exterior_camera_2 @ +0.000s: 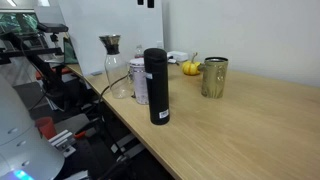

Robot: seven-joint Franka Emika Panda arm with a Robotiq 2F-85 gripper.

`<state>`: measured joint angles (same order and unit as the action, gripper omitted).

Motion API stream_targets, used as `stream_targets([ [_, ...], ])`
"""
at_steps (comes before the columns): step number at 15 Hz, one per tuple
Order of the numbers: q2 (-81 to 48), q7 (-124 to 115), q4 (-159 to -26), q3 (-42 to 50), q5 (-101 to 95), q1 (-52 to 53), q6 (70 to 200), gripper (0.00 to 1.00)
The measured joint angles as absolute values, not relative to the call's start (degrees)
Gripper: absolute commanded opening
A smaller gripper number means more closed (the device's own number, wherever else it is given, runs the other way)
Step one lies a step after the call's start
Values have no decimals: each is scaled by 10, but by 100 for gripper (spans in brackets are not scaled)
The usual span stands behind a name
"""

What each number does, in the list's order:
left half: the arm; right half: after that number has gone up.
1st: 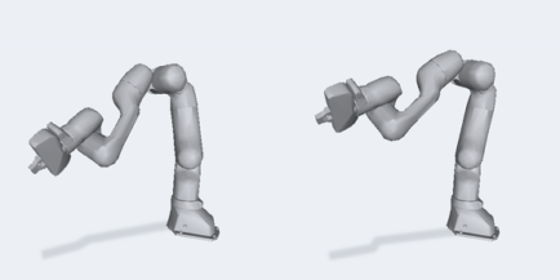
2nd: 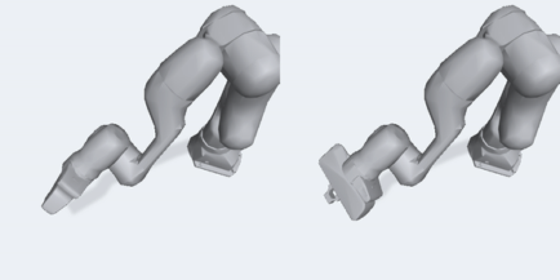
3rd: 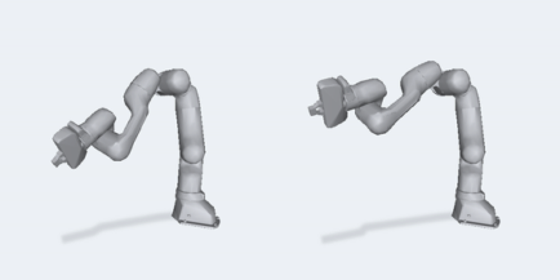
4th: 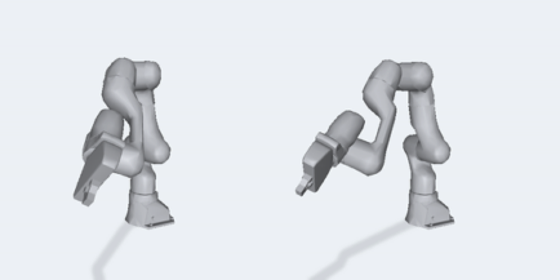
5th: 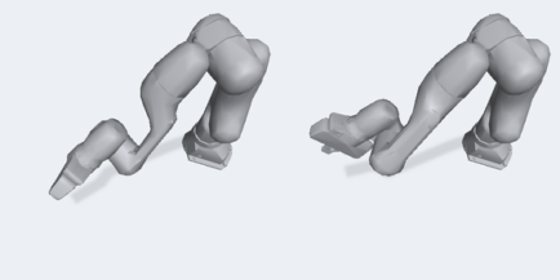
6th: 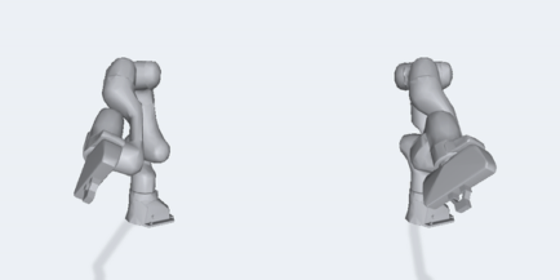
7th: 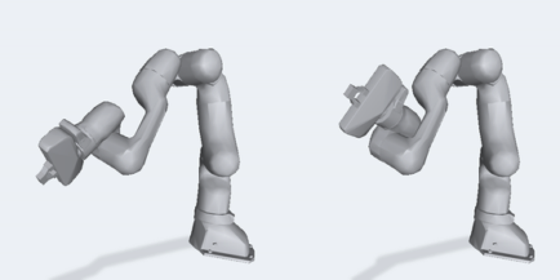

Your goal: Pick up the silver lid from the left side of the table and place it on top of the clear bottle

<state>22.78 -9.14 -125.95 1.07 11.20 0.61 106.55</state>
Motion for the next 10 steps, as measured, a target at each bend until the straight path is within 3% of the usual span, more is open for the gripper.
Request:
stream_targets([
  [10,227,-94,-1260,-9,112,13,1066,100],
])
